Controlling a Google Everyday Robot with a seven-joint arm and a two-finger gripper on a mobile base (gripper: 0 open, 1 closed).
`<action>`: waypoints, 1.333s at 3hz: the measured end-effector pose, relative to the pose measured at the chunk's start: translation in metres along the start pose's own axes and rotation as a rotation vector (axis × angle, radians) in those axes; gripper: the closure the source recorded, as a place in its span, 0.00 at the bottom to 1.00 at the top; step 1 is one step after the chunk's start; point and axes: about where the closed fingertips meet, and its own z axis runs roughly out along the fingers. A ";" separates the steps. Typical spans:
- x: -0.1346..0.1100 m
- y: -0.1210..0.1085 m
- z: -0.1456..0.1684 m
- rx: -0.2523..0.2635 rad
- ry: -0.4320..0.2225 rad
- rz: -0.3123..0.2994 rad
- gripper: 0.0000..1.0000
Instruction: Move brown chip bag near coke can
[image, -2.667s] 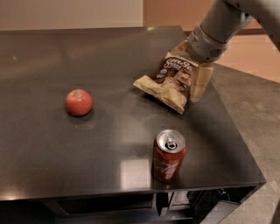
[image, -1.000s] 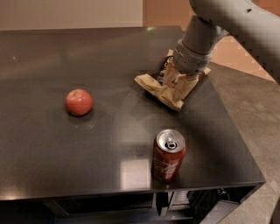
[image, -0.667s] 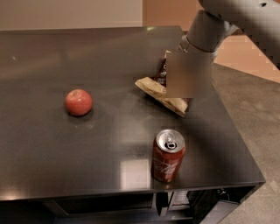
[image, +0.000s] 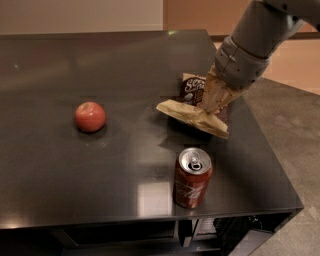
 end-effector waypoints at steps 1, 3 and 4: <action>-0.008 0.015 -0.011 -0.005 -0.017 -0.034 1.00; -0.040 0.046 -0.021 -0.031 -0.096 -0.076 1.00; -0.054 0.054 -0.020 -0.034 -0.131 -0.070 0.82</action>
Offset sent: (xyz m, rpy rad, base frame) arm -0.0780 -0.0141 0.0182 0.0340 0.0986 0.1170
